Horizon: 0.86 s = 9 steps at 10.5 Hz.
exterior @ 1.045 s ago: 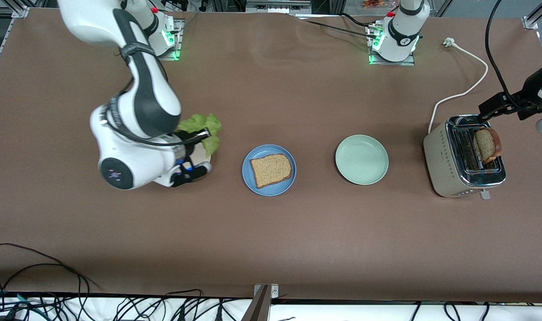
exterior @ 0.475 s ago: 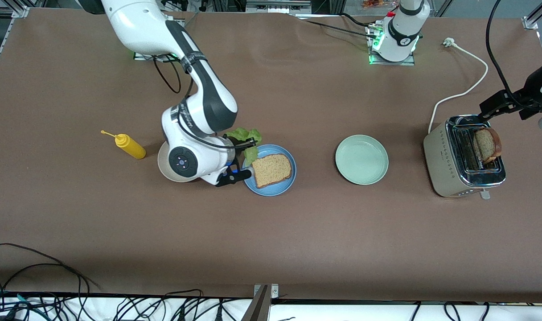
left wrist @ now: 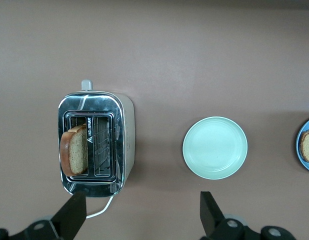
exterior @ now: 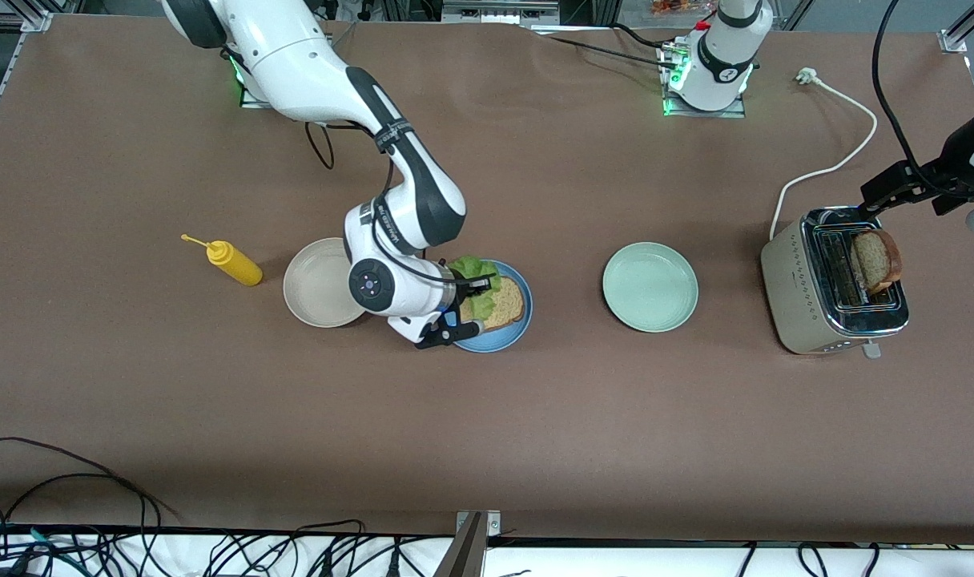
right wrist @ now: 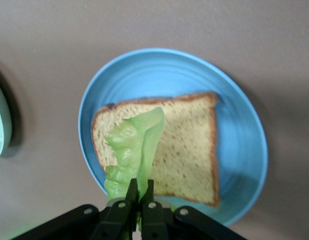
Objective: Make sandwich in blue plate with both arms
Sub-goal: 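Carry the lettuce leaf over the bread on the blue plate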
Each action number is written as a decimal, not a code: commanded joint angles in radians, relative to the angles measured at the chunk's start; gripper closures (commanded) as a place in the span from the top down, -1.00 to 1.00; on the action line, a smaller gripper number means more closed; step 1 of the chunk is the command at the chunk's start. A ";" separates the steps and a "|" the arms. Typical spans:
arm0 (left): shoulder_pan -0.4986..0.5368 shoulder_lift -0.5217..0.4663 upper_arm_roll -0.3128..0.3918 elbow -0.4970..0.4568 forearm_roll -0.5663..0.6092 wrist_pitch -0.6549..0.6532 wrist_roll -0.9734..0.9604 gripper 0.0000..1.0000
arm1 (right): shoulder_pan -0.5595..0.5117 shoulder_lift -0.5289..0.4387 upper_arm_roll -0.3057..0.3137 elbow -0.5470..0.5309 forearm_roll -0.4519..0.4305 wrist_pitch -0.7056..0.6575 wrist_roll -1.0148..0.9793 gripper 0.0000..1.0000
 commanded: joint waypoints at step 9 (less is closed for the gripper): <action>0.000 -0.002 0.000 0.016 -0.011 -0.018 -0.012 1.00 | 0.005 0.010 -0.006 0.037 -0.034 0.211 -0.041 1.00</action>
